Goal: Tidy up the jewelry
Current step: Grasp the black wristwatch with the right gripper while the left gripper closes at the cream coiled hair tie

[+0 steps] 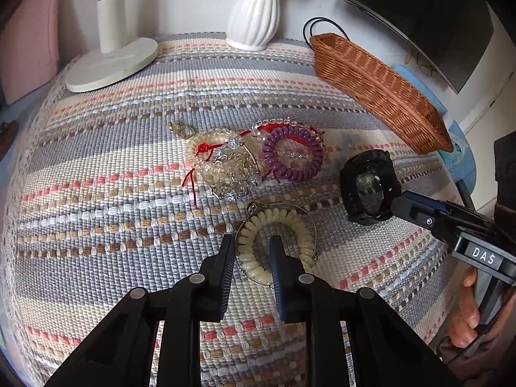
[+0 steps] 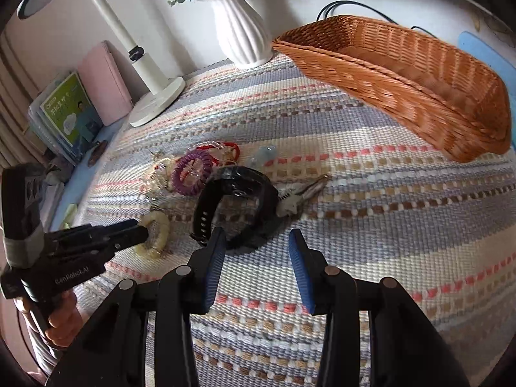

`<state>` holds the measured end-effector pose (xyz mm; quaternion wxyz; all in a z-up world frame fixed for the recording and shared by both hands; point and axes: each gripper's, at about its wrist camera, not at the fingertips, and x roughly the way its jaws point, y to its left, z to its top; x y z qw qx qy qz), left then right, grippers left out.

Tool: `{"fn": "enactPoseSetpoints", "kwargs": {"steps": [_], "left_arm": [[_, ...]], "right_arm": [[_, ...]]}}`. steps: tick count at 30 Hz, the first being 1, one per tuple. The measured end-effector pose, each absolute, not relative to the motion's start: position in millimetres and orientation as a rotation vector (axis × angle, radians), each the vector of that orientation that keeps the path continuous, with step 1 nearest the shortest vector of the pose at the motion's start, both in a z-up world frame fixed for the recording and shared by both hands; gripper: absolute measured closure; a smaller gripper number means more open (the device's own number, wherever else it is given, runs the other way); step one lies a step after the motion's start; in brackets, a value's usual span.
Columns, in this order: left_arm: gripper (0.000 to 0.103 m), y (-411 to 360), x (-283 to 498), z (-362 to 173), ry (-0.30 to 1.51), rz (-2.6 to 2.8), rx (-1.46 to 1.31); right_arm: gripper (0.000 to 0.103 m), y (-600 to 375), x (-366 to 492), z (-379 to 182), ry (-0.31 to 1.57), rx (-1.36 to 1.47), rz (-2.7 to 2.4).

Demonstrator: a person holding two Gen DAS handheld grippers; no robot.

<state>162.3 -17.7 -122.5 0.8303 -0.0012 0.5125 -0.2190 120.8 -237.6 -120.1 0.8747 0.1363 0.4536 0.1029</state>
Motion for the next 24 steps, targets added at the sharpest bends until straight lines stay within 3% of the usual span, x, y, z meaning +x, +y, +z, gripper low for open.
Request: {"fn": "enactPoseSetpoints", "kwargs": {"steps": [9, 24], "left_arm": [[0.081, 10, 164, -116, 1.063, -0.408, -0.009], [0.081, -17, 165, -118, 1.066, -0.448, 0.119]], "right_arm": [[0.058, -228, 144, -130, 0.998, 0.28, 0.197], [0.062, -220, 147, -129, 0.981, 0.198, 0.174]]}}
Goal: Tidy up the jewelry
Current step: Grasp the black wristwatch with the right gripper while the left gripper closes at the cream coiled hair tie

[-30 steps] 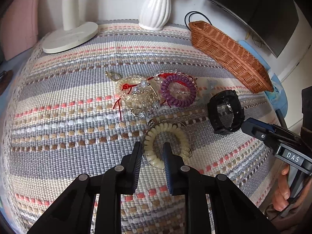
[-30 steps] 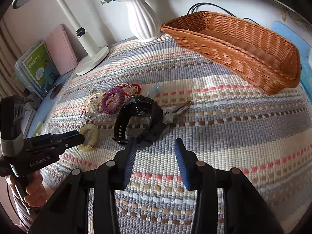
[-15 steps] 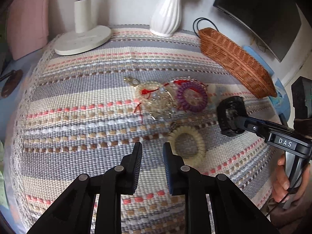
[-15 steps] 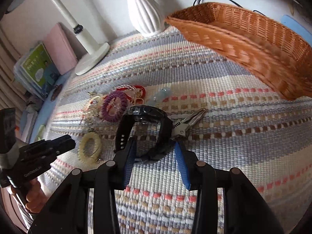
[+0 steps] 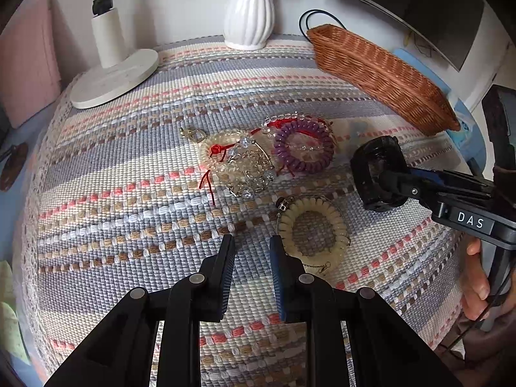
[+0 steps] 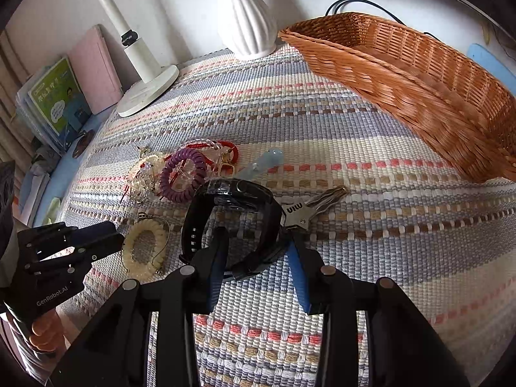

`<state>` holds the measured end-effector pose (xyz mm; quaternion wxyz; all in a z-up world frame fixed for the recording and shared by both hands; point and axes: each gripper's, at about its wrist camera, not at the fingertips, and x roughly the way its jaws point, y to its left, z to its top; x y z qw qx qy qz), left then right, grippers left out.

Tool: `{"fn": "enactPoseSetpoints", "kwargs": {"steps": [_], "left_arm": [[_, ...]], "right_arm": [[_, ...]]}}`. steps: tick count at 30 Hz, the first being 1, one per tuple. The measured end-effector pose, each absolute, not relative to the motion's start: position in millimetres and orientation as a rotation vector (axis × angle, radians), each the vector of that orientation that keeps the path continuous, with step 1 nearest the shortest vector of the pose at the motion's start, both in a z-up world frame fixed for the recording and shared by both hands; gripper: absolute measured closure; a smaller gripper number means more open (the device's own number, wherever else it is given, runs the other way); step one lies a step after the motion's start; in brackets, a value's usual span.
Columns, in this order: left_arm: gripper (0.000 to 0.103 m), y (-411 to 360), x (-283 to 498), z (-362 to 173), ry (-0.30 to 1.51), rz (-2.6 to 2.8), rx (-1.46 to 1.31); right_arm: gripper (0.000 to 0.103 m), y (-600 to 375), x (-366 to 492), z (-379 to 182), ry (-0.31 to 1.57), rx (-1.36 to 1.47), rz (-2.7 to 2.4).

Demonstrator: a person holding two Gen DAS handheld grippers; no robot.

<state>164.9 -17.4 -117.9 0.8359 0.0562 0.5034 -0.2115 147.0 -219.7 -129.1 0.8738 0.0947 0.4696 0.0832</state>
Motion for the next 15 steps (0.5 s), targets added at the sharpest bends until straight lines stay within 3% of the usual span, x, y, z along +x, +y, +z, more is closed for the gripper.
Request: {"fn": "enactPoseSetpoints", "kwargs": {"steps": [15], "left_arm": [[0.085, -45, 190, -110, 1.038, -0.483, 0.174]], "right_arm": [[0.062, -219, 144, -128, 0.971, 0.192, 0.177]]}}
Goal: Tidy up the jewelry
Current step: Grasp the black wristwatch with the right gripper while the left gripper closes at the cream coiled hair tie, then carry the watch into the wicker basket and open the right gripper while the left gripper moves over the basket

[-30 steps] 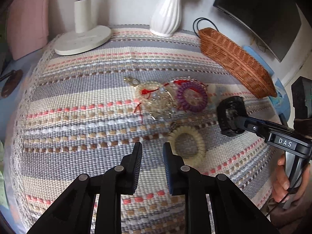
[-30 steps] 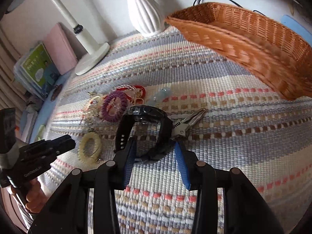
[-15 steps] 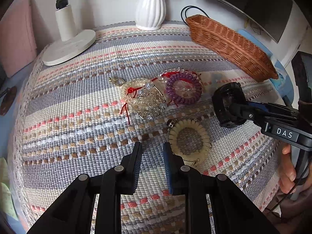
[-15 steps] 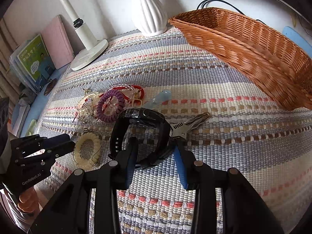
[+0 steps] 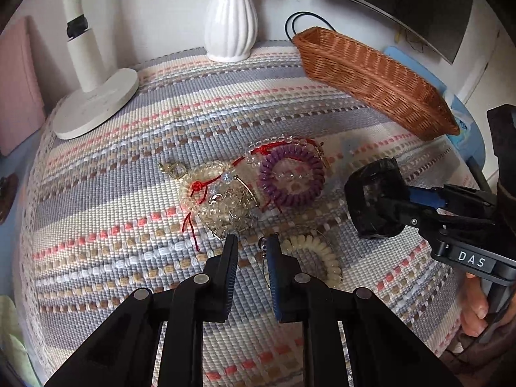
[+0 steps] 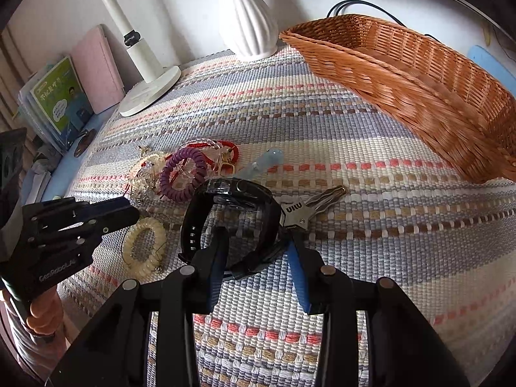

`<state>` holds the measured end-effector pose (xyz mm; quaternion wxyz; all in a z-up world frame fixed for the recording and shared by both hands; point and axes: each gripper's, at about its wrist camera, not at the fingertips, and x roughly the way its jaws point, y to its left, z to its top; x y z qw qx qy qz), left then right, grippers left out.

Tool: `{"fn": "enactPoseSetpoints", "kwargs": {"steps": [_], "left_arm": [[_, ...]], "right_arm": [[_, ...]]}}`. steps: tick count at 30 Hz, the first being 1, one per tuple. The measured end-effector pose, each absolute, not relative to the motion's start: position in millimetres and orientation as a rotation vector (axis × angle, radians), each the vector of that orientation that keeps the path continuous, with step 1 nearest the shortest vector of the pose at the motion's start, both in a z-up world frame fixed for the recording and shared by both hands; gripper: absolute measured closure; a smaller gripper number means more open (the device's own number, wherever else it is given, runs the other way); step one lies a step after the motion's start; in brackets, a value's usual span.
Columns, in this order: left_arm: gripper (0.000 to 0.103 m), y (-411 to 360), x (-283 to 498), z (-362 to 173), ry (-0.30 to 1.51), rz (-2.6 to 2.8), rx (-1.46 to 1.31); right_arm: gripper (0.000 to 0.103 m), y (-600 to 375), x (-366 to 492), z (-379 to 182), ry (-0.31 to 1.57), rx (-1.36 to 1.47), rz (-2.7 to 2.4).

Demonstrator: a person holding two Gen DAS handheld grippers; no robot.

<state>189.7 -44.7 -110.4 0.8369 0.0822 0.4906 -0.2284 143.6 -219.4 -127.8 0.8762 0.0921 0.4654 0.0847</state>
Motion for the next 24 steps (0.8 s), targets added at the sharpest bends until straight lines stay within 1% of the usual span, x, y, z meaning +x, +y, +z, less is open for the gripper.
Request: {"fn": "enactPoseSetpoints", "kwargs": {"steps": [4, 9, 10, 11, 13, 14, 15, 16, 18, 24], "left_arm": [[0.085, -50, 199, -115, 1.059, -0.512, 0.196], [0.085, -71, 200, -118, 1.049, -0.527, 0.325], [0.087, -75, 199, -118, 1.041, -0.522, 0.335], [0.094, -79, 197, -119, 1.033, -0.518, 0.343], [0.094, -83, 194, -119, 1.011, -0.501, 0.355], [0.094, -82, 192, -119, 1.006, -0.496, 0.349], [0.094, -80, 192, -118, 1.003, -0.493, 0.33], [0.094, -77, 192, -114, 0.996, -0.499, 0.302], [0.094, -68, 188, -98, 0.965, -0.516, 0.245], [0.094, -54, 166, -40, 0.843, -0.59, 0.151]], "right_arm": [[0.062, -220, 144, -128, 0.968, 0.194, 0.181], [0.062, -217, 144, -128, 0.956, 0.173, 0.173], [0.063, -215, 144, -128, 0.95, 0.159, 0.167], [0.063, -212, 144, -128, 0.944, 0.137, 0.158], [0.071, -208, 143, -128, 0.931, 0.097, 0.141], [0.071, -208, 143, -128, 0.927, 0.099, 0.145], [0.075, -210, 142, -127, 0.928, 0.111, 0.155], [0.083, -213, 142, -126, 0.925, 0.124, 0.161], [0.09, -221, 139, -123, 0.922, 0.147, 0.176], [0.091, -238, 127, -112, 0.911, 0.202, 0.206]]}}
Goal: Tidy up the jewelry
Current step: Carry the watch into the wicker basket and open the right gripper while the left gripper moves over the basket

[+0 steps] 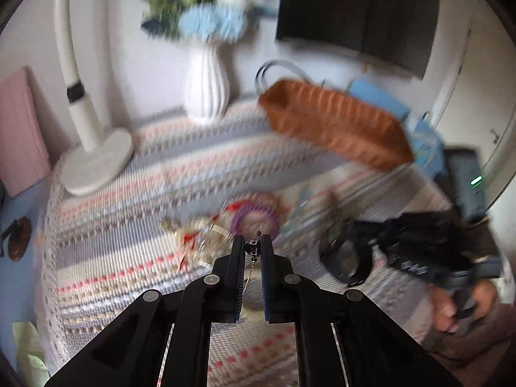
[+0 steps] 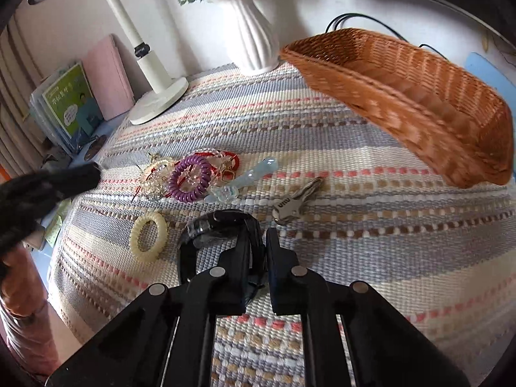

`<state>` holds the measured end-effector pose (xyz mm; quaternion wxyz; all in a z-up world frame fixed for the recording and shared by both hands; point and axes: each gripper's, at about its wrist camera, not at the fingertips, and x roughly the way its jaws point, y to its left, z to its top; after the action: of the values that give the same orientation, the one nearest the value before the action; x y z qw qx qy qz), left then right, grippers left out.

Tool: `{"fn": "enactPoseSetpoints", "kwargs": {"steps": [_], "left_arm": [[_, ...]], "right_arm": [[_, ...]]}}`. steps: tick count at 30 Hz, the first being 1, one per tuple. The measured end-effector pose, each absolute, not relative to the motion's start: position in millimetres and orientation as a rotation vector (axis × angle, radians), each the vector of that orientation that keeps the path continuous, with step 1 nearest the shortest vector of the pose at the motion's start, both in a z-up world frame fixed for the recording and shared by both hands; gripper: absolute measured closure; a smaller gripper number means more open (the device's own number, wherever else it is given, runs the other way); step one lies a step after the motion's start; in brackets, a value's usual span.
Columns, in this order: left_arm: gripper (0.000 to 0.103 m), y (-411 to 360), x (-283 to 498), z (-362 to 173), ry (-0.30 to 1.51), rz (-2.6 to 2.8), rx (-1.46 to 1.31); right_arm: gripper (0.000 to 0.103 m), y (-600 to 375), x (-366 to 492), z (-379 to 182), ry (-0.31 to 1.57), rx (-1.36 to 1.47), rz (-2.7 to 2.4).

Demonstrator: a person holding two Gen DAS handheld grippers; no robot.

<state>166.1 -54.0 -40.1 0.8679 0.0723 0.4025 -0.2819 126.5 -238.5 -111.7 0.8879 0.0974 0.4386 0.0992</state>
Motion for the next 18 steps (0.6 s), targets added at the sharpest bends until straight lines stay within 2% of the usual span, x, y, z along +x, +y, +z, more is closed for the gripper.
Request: {"fn": "enactPoseSetpoints", "kwargs": {"steps": [10, 18], "left_arm": [[0.094, -82, 147, 15, 0.745, -0.678, 0.135], [0.094, -163, 179, 57, 0.668, -0.797, 0.169]], "right_arm": [[0.091, -276, 104, -70, 0.788, 0.25, 0.178], [0.091, -358, 117, -23, 0.656, 0.306, -0.015]]}}
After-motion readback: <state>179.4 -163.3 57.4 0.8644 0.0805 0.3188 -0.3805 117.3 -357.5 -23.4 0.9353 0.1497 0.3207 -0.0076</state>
